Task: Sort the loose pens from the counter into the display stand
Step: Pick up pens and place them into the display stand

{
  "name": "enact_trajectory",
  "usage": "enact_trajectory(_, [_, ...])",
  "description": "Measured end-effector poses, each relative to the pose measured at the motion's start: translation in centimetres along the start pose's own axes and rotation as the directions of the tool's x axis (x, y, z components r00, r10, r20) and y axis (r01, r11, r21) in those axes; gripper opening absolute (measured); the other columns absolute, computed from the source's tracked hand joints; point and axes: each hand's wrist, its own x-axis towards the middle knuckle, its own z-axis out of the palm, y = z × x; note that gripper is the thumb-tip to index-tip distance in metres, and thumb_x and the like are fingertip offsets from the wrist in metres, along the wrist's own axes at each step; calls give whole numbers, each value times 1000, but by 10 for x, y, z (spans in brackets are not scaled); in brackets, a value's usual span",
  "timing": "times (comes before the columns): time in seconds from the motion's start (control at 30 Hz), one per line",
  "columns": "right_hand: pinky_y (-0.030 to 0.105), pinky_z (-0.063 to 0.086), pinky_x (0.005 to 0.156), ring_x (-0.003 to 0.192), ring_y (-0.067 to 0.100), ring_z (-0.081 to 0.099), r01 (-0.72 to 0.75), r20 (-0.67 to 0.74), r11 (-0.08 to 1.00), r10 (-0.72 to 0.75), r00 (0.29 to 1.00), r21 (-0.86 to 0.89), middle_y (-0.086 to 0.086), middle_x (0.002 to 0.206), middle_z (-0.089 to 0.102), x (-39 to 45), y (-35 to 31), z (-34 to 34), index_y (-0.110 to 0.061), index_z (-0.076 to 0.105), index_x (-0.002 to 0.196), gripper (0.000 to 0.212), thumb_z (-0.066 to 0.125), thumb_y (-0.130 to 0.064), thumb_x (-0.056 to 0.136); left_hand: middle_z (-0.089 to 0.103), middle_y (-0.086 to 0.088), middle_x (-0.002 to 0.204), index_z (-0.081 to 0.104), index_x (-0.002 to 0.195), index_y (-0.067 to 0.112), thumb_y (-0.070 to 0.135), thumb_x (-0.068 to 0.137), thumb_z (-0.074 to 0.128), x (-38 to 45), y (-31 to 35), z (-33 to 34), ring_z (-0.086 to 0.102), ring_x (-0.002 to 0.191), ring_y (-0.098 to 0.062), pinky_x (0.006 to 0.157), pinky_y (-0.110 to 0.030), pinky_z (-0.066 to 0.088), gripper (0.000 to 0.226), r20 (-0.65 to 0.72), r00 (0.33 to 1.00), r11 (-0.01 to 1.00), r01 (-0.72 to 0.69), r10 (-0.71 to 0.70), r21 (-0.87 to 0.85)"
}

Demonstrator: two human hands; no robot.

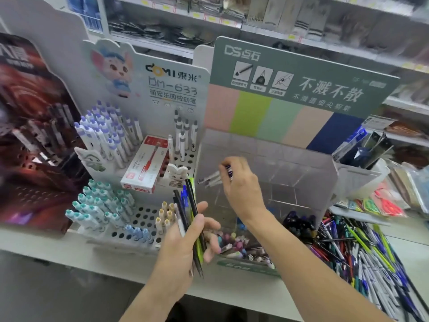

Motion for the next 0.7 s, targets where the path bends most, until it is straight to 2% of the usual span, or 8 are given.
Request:
enact_trajectory(0.1, [38, 45, 51, 67, 34, 61, 5, 153, 997, 6, 988, -73, 10, 105, 58, -1, 3, 9, -7, 61, 108, 23, 52, -28, 105, 73, -21, 97, 49, 126, 5, 19, 101, 47, -1, 3, 2, 59, 51, -25, 40, -28, 44, 29, 11, 1000, 999, 12, -12, 43])
enact_trajectory(0.23, [42, 52, 64, 83, 32, 63, -17, 359, 995, 52, 932, -101, 9, 129, 47, 1, 2, -1, -14, 54, 132, 41, 39, -43, 107, 73, -19, 93, 51, 121, 3, 25, 94, 52, 1, 0, 12, 58, 49, -24, 39, -28, 46, 35, 14, 998, 998, 56, -57, 24])
enact_trajectory(0.33, [35, 53, 74, 89, 18, 61, -98, 337, 995, 85, 938, 21, 5, 137, 42, -5, 3, -22, -22, 43, 147, 51, 40, -49, 104, 69, -14, 88, 57, 122, 5, 29, 91, 53, 2, -8, 23, 53, 45, -22, 35, -26, 42, 40, 7, 998, 998, 65, -65, 17])
enact_trajectory(0.4, [25, 46, 73, 82, 3, 53, -138, 190, 981, 111, 976, 135, -2, 128, 47, -15, 4, -41, -22, 51, 139, 44, 42, -47, 105, 63, -14, 84, 64, 118, 11, 33, 90, 54, 3, -15, 28, 43, 42, -22, 32, -23, 35, 37, 5, 996, 996, 88, -88, -3])
enact_trajectory(0.47, [22, 44, 73, 80, 5, 56, -171, 78, 944, 155, 985, 284, -5, 111, 56, -28, 6, -63, -21, 62, 122, 26, 50, -37, 105, 52, -19, 72, 69, 104, 11, 40, 89, 56, 3, -21, 34, 31, 43, -17, 33, -19, 27, 34, 31, 992, 992, 126, -126, 22])
enact_trajectory(0.53, [27, 50, 73, 80, 12, 60, -270, 156, 874, 224, 962, 405, -6, 102, 61, -39, 8, -85, -26, 63, 117, 17, 61, -31, 101, 44, -15, 59, 64, 96, 3, 41, 91, 54, 3, -28, 41, 25, 40, -15, 35, -19, 22, 40, 60, 979, 979, 189, -194, 80])
enact_trajectory(0.57, [27, 52, 74, 76, 14, 59, -322, 240, 846, 238, 941, 426, -6, 103, 60, -44, 9, -94, -29, 62, 120, 23, 66, -29, 97, 41, -14, 55, 62, 93, 1, 41, 92, 54, 3, -32, 45, 24, 38, -16, 36, -20, 20, 40, 82, 969, 969, 224, -232, 100])
enact_trajectory(0.7, [23, 53, 75, 74, 15, 60, -424, 361, 810, 285, 888, 404, -7, 93, 61, -59, 25, -115, -35, 67, 117, 32, 77, -25, 89, 45, -19, 64, 65, 87, 3, 35, 92, 63, 1, -43, 61, 23, 44, -18, 36, -21, 26, 33, 190, 927, 944, 301, -322, 134])
